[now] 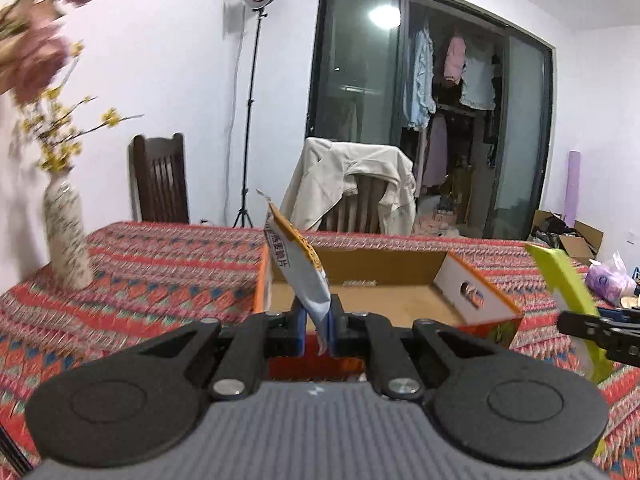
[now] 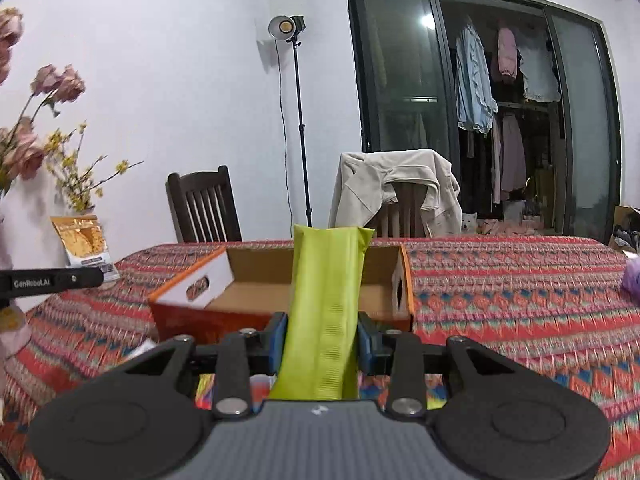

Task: Organize snacks
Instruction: 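Lift and carry the white packet and green bar over the orange box with both grippers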

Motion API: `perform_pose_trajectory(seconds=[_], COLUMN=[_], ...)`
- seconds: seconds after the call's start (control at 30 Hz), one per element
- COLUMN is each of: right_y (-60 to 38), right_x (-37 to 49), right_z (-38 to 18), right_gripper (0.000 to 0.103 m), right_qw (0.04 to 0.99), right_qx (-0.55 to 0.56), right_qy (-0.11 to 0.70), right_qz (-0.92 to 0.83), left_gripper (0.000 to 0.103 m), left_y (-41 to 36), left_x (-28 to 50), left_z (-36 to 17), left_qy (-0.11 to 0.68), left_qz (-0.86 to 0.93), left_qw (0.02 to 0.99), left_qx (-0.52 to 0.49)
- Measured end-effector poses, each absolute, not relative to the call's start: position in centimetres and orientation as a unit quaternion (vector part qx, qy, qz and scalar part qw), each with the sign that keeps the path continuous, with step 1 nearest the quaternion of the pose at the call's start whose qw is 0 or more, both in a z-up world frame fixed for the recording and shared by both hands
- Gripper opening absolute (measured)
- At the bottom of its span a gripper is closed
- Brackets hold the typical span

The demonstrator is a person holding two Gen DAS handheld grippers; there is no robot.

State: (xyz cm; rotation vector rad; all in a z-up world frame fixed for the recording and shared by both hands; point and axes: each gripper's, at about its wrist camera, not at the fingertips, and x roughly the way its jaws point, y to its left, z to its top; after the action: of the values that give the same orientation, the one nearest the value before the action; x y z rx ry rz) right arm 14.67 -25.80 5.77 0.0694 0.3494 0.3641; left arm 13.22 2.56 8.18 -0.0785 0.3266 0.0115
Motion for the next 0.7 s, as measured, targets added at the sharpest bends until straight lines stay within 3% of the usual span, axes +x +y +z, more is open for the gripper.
perform_pose_trajectory(seconds=[0.37, 0.7], right_y=[-21.9, -20.8], right_x=[26.3, 32.6], right_z=[8.4, 3.9], right_gripper=[0.035, 0.035], right_qw=[0.966, 0.963], right_qx=[0.044, 0.073], right_qy=[0.200, 0.210], right_qz=[0.157, 0.150], left_gripper=[0.011, 0.011], left_y=[-0.6, 0.9], left_x=[23.4, 29.1], left_z=[9.3, 5.1], left_qy=[0.166, 0.197], left_qz=[0.006, 0.040], left_qw=[0.985, 0.978], left_qx=[-0.045, -0.046])
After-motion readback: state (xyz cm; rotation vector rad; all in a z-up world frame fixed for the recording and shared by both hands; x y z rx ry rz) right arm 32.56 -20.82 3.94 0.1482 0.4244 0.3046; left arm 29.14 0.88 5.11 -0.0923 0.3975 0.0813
